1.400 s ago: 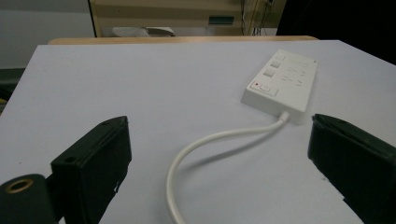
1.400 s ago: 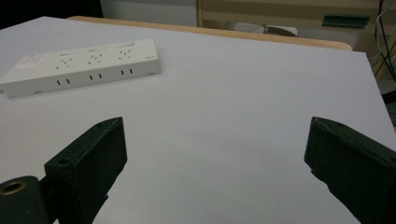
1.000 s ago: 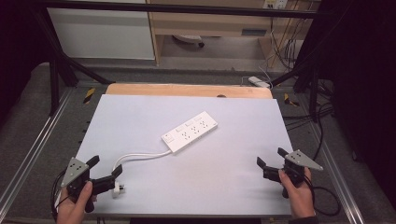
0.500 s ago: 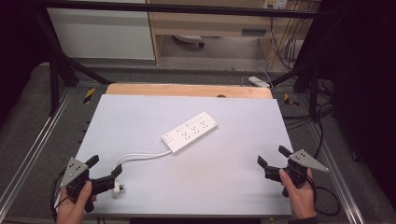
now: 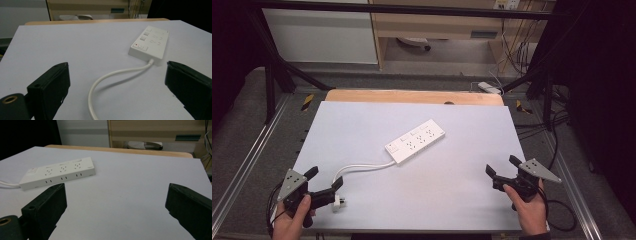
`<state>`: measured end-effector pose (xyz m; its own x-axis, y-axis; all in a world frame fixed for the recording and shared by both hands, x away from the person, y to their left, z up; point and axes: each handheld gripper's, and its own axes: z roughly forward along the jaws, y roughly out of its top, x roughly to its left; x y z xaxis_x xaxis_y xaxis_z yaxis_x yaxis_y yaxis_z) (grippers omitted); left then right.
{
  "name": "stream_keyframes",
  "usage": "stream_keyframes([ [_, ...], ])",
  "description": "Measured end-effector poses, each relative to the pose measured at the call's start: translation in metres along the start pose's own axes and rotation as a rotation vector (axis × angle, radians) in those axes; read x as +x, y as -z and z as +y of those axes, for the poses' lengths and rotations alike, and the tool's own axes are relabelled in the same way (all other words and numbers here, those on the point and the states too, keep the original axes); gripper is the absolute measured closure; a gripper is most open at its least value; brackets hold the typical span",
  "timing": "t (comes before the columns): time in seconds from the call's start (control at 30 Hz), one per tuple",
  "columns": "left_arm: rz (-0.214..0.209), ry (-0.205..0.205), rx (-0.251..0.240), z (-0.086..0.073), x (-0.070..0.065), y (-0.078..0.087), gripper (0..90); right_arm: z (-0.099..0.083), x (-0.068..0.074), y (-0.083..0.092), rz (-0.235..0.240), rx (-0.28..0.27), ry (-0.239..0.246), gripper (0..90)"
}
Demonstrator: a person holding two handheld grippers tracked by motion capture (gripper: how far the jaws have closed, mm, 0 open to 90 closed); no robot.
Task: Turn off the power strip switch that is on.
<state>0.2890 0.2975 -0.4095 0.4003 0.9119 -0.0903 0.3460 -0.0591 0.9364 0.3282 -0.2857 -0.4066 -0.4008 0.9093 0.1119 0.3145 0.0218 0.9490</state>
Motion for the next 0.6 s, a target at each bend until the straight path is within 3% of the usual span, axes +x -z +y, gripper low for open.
stream_keyframes([
  [0.37, -0.005, 0.002, 0.009, -0.002, 0.000, 0.000, 6.1, 0.020, 0.016, 0.003, 0.056, -0.032, -0.019, 5.1],
  [0.6, -0.010, -0.008, 0.018, -0.002, -0.001, -0.001, 6.1, 0.029, 0.018, -0.004, 0.062, -0.001, -0.025, 6.7],
])
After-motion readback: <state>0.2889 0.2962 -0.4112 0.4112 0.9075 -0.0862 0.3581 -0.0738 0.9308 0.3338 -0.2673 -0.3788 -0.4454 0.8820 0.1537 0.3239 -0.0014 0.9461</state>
